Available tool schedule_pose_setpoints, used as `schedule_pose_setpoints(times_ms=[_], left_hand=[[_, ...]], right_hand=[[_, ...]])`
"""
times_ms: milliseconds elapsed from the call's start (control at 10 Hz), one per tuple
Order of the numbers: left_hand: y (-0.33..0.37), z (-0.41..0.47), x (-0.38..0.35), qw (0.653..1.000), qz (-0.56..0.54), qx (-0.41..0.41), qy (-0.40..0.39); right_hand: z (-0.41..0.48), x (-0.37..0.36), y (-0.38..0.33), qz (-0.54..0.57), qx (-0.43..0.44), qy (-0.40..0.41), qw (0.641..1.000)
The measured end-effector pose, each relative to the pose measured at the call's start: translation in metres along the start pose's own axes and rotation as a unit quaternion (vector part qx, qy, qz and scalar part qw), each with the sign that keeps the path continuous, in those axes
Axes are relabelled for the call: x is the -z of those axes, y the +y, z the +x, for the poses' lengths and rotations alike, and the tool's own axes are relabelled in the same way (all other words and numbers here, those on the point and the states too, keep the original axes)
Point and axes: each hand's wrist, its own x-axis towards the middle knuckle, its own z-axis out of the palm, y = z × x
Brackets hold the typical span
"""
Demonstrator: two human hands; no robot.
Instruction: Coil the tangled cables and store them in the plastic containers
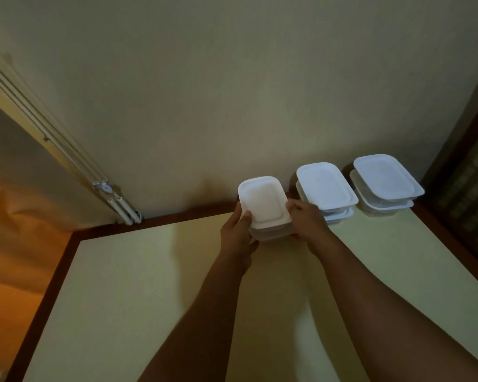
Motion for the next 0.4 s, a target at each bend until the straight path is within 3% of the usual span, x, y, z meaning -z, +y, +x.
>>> schedule_pose_setpoints(times_ms=[300, 400], left_hand=[[0.008, 0.015, 0.000, 1.000, 0.001, 0.003, -0.010], [0.003, 0.013, 0.008, 0.999, 0.004, -0.006, -0.037]], right_hand=[[0.014, -0.003, -0.006, -0.005, -0.015, 0.010, 1.000], [0.007, -0.005, -0.005, -0.017, 0.002, 0.048, 0.999]])
